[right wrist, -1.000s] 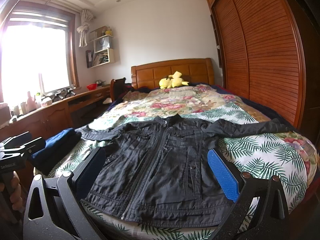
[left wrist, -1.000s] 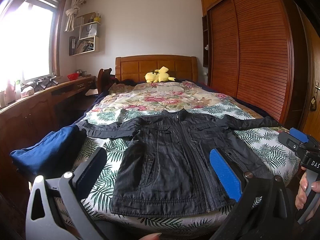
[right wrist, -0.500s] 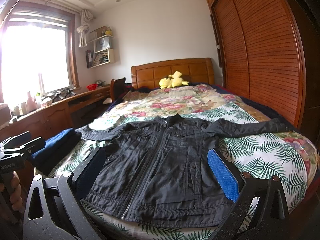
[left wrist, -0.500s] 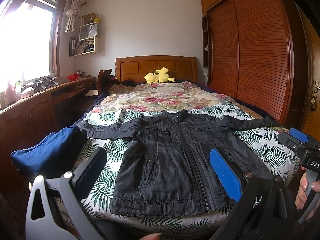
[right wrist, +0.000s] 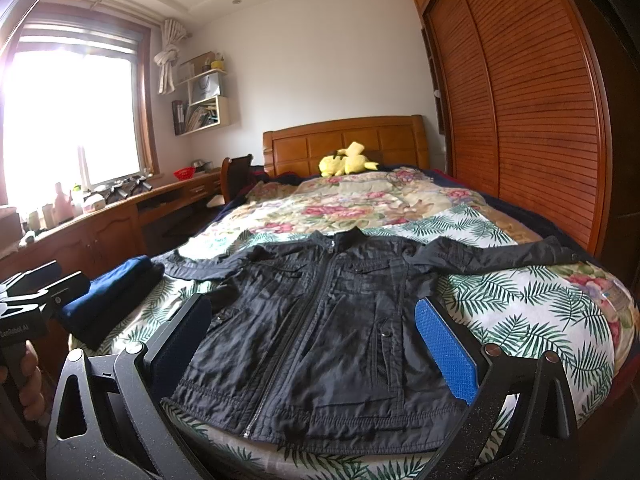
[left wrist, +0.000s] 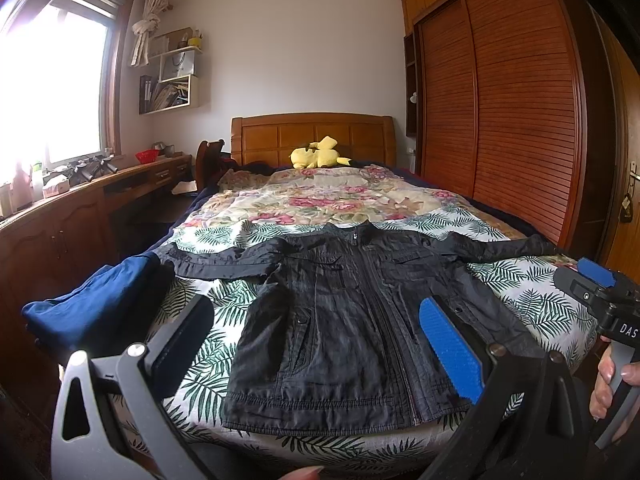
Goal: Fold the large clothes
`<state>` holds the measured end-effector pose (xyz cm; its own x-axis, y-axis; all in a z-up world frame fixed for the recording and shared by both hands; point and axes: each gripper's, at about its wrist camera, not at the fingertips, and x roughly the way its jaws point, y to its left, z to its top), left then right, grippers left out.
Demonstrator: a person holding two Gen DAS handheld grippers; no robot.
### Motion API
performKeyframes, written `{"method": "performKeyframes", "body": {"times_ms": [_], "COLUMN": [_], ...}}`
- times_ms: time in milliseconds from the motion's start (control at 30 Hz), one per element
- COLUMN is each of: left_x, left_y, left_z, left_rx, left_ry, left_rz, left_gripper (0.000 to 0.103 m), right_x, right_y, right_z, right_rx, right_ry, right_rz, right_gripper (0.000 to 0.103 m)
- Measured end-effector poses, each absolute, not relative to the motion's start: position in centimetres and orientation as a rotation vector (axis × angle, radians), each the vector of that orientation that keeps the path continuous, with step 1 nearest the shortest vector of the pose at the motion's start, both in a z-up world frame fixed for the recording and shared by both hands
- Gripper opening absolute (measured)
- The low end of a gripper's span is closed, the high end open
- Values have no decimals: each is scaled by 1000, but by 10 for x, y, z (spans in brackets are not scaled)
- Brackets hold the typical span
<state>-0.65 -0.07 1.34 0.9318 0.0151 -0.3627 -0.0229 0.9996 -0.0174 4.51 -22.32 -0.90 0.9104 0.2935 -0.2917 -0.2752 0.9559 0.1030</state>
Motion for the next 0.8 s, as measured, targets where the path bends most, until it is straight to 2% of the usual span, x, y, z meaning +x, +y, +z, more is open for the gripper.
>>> {"method": "performKeyframes", "body": {"times_ms": [800], "left_x": [-8], "left_y": [-1], "left_z": [15], "left_rx": [-21], "left_ry": [368], "left_rz": [19], "left_gripper": [103], "right_x": [46], "right_y": [-223], "right_z": [-6], "right_rx": [61], "right_ry": [311], "right_rz": [292], "right_gripper": [103]}}
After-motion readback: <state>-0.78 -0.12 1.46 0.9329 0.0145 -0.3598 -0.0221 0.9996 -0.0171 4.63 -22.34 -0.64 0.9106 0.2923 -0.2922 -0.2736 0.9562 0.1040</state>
